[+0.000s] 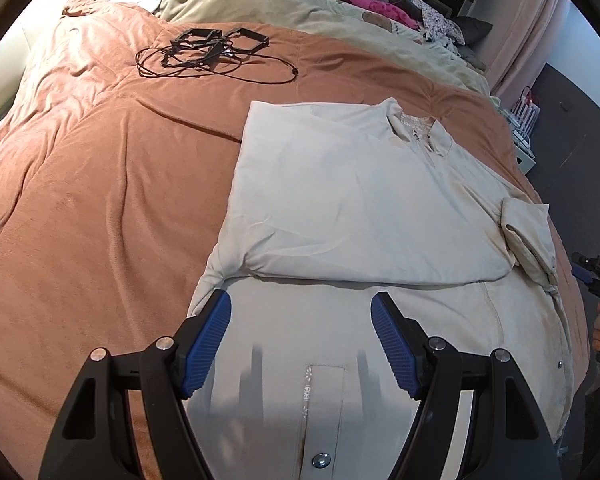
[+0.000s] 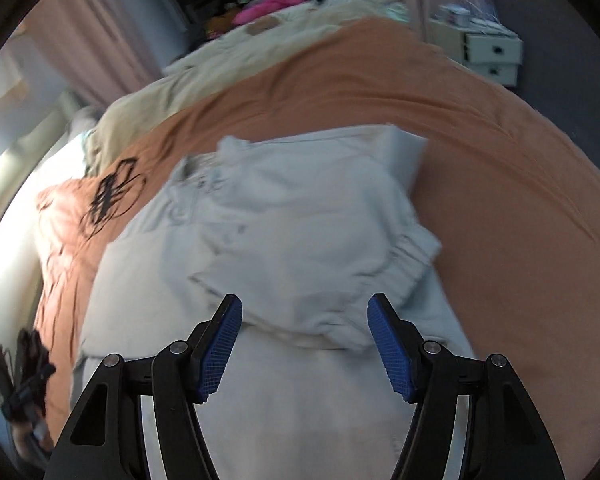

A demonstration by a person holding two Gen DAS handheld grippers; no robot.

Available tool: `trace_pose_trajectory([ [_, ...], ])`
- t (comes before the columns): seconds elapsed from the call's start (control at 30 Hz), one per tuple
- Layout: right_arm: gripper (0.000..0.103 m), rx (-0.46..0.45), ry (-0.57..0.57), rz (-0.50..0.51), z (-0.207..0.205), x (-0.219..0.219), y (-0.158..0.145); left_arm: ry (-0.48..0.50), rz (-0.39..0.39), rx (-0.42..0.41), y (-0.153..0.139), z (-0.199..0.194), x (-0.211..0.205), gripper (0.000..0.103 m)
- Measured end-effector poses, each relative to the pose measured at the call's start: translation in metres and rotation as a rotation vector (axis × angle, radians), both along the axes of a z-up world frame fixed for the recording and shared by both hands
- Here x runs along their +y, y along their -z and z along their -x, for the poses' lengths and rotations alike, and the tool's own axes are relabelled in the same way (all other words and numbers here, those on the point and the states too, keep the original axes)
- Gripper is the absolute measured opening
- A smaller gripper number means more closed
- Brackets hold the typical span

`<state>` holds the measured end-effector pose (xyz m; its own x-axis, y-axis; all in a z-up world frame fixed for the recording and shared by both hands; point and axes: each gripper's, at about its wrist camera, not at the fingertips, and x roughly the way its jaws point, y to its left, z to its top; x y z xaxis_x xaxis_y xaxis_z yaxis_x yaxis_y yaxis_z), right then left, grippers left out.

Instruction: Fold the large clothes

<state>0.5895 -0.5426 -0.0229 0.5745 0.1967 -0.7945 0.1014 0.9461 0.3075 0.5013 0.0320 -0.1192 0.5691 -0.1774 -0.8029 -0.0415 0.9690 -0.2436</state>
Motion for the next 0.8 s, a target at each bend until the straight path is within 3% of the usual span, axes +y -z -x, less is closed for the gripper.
trace_pose_trajectory([
  [0.4,0.066,0.126,0.126,-0.077,-0.039,-0.025,0.068,-0.032,-0.024,0.045,0.021,-0.012,0.022,0.073],
  [0.47,0.043,0.142,0.137,-0.097,-0.045,-0.026,0.074,-0.038,-0.021,0.045,0.022,-0.011,0.026,0.073],
  [0.57,0.028,0.111,0.129,-0.042,-0.047,-0.020,0.060,-0.045,-0.015,0.036,0.020,-0.009,0.032,0.073],
  [0.63,0.008,0.067,0.101,0.008,-0.046,-0.012,0.037,-0.051,-0.007,0.028,0.018,-0.007,0.036,0.073],
  [0.8,0.006,-0.066,0.022,0.084,-0.041,0.021,-0.035,-0.055,0.026,0.005,0.009,0.000,0.043,0.073],
])
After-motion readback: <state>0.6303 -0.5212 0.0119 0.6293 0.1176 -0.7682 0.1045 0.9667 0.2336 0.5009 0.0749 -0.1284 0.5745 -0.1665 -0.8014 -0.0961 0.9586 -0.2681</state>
